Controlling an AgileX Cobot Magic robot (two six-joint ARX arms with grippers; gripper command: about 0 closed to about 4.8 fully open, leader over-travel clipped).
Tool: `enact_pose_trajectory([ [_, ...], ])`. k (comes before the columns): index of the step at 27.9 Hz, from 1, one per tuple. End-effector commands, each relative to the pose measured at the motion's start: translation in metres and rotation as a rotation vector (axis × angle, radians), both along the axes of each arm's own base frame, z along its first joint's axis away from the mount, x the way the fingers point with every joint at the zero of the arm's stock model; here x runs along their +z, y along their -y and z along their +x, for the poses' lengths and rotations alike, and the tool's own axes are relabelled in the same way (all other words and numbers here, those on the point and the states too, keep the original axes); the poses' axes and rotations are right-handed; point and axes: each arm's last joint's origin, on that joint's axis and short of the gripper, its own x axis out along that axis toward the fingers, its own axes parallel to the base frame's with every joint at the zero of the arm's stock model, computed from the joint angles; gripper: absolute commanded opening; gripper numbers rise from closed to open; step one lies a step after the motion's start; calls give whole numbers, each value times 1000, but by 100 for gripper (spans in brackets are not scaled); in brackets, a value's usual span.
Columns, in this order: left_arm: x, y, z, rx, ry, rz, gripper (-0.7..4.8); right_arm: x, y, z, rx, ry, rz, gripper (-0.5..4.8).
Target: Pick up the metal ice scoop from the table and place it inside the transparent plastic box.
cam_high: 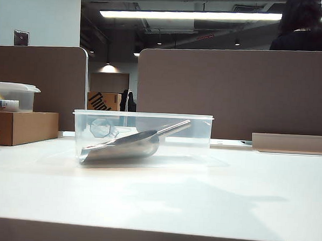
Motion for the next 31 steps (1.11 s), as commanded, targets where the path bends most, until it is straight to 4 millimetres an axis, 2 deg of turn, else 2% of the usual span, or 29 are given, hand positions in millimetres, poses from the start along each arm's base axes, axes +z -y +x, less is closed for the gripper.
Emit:
enact_pose_trajectory([
  [1, 1, 0, 0, -2, 11, 0, 21, 3, 0, 0, -1, 21, 5, -1],
  [7, 1, 0, 0, -2, 11, 0, 21, 3, 0, 0, -1, 21, 4, 0],
  [15, 1, 0, 0, -3, 11, 0, 21, -2, 3, -7, 3, 9, -92, -1],
  [19, 1, 0, 0, -4, 10, 1, 21, -25, 11, -19, -18, 18, -127, -1],
  [26, 1, 0, 0, -4, 11, 1, 21, -91, 32, -40, -126, 10, -125, 0],
  [31, 1, 0, 0, -4, 11, 1, 21, -125, 41, -48, -183, 29, -116, 0],
])
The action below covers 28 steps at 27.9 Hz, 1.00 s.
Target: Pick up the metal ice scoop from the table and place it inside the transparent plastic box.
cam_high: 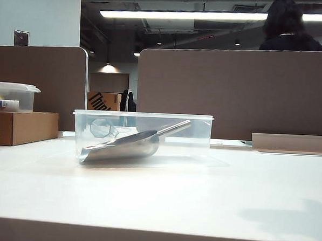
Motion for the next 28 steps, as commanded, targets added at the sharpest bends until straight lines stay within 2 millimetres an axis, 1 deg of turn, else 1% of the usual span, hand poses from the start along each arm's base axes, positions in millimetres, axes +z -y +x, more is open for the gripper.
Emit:
enact_pose_trajectory([
  [1, 1, 0, 0, -3, 10, 1, 21, -11, 4, -2, -10, 32, 8, -1],
  [4, 1, 0, 0, -4, 10, 1, 21, -17, 8, -3, -25, 37, 11, -1],
  [11, 1, 0, 0, -4, 10, 1, 21, -17, 13, -5, -28, 49, 13, -1],
  [28, 1, 0, 0, -3, 10, 1, 21, -17, 11, -5, -11, 46, 21, -1],
])
